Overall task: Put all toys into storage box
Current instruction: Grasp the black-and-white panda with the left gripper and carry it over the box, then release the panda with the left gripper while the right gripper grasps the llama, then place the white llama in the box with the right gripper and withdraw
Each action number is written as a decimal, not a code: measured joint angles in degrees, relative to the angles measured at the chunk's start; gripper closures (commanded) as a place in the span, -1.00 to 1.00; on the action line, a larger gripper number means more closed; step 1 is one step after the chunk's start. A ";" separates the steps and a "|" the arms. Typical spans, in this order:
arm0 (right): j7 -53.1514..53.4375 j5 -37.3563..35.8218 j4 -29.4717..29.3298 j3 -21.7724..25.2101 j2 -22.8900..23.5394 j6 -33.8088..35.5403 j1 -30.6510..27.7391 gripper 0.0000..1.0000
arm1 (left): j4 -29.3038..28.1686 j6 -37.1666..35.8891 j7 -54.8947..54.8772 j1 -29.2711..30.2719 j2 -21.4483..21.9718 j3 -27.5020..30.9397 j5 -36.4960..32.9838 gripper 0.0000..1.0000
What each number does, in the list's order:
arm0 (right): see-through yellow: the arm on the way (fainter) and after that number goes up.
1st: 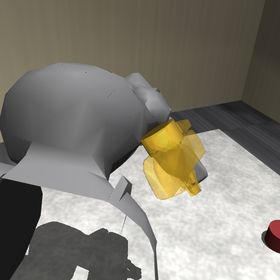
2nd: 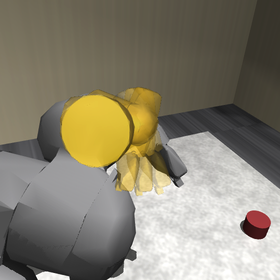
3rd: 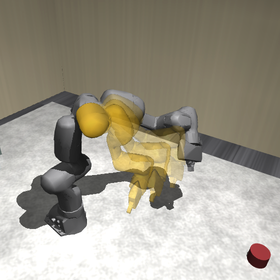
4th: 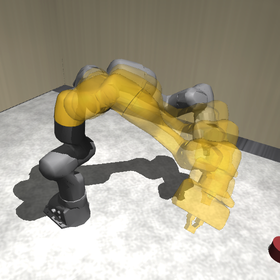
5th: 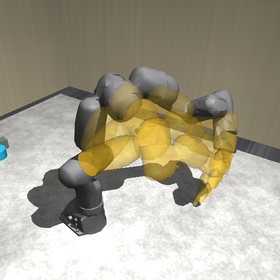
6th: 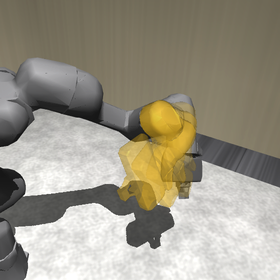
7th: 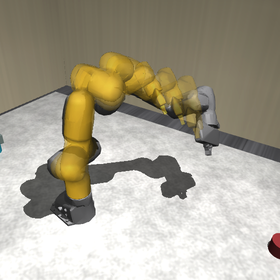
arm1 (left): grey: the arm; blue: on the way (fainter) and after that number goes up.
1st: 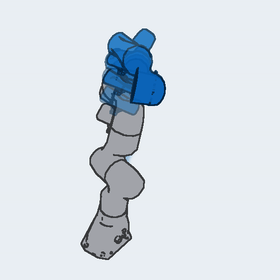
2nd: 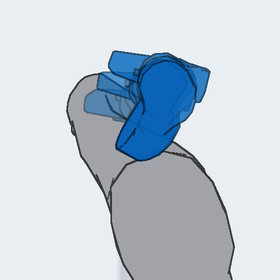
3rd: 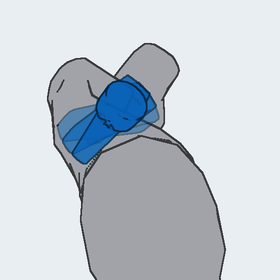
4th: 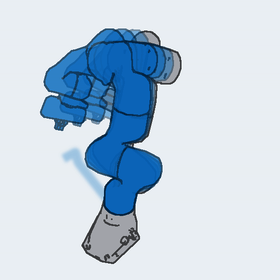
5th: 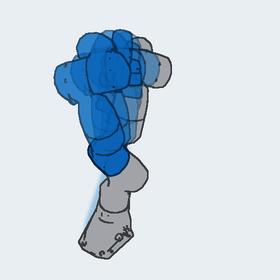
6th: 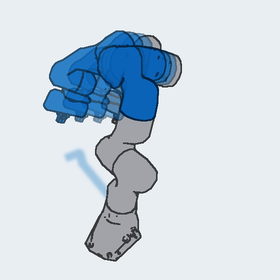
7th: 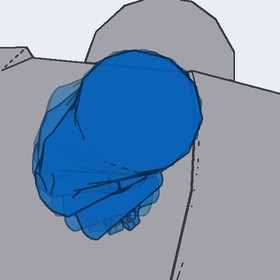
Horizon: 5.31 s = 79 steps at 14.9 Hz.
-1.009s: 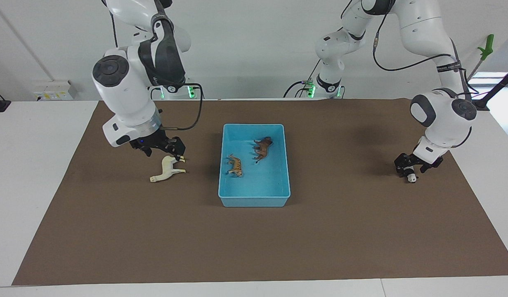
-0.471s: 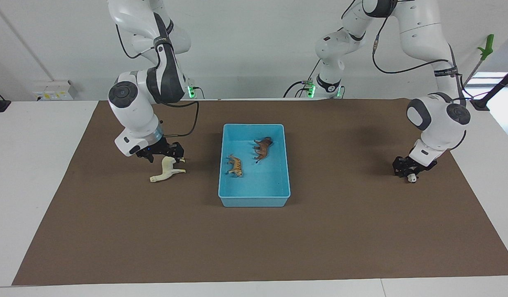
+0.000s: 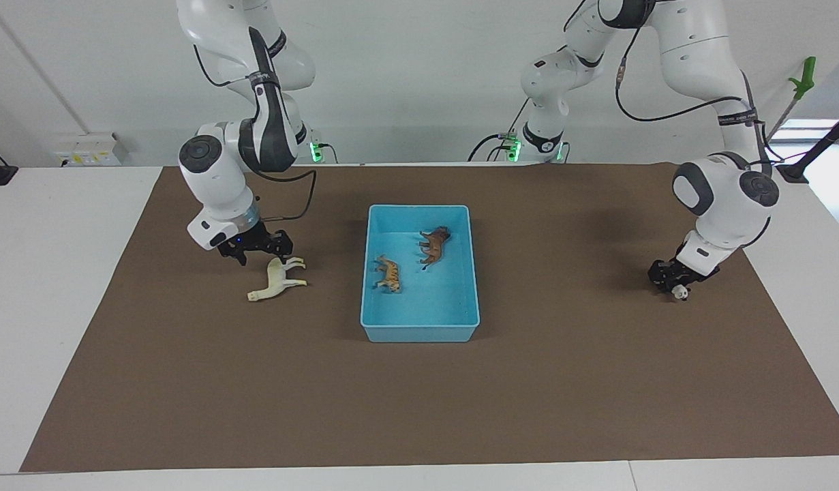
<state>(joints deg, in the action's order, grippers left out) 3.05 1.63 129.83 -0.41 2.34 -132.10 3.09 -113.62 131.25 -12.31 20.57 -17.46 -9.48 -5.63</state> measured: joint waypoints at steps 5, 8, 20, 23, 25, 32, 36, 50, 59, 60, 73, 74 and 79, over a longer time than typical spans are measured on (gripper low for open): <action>1.00 0.02 0.56 -0.24 0.13 -1.88 0.32 -1.00 | 10.50 -20.55 19.94 -11.68 3.11 -1.11 0.03 0.70; 1.00 0.02 0.73 -0.28 1.21 -4.33 0.32 -0.98 | 15.69 -30.48 37.33 -22.47 5.38 -1.54 2.74 0.70; 1.44 0.09 0.70 -0.45 3.42 -6.52 0.35 1.00 | 6.38 -13.19 75.20 -48.13 6.76 -3.38 8.66 0.18; 1.44 0.08 -0.90 -0.44 3.47 -3.34 0.33 1.00 | 3.68 -11.50 75.20 -48.12 7.06 -3.02 8.67 -1.00; 1.47 0.08 -6.47 -0.42 3.56 4.34 0.29 1.00 | 3.48 -11.52 75.21 -48.13 7.68 -3.03 8.67 -1.00; 9.99 0.07 -31.66 -0.62 5.53 27.63 1.62 1.00 | 8.01 -22.78 72.16 -43.73 13.42 -1.70 7.58 -1.00; 27.07 0.05 -41.61 -1.04 9.73 32.94 12.14 1.00 | 9.87 -31.68 54.01 -29.81 21.26 -0.82 7.18 -1.00; 45.33 -1.18 -37.34 -1.23 23.39 11.36 29.88 -0.90 | 20.56 -45.42 20.93 -18.78 19.79 5.19 7.20 -1.00; 39.43 -1.27 -43.98 0.20 19.80 24.70 24.38 -1.00 | 22.48 -48.11 18.75 -20.93 17.83 6.04 7.04 -1.00; 34.84 -1.23 -44.87 0.23 18.25 26.17 21.77 -1.00 | 22.49 -48.47 18.66 -21.17 17.81 6.04 7.04 -1.00; 1.01 -1.17 -38.48 0.43 -2.57 44.29 -5.02 -1.00 | 22.61 -48.57 17.20 -21.91 17.63 6.51 7.04 -1.00; 0.81 -1.17 -36.05 0.43 -3.68 43.06 -5.57 -1.00 | 22.61 -48.57 17.19 -21.93 17.63 6.51 7.04 -1.00; -0.27 -1.17 -29.13 0.42 -5.22 38.98 -6.21 -1.00 | 22.61 -48.57 17.16 -21.99 17.63 6.55 7.04 -1.00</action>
<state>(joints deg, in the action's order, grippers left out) 2.78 0.46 100.70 0.01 -2.88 -93.12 -3.13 -91.01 82.67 4.84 -1.42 0.17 -2.93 1.41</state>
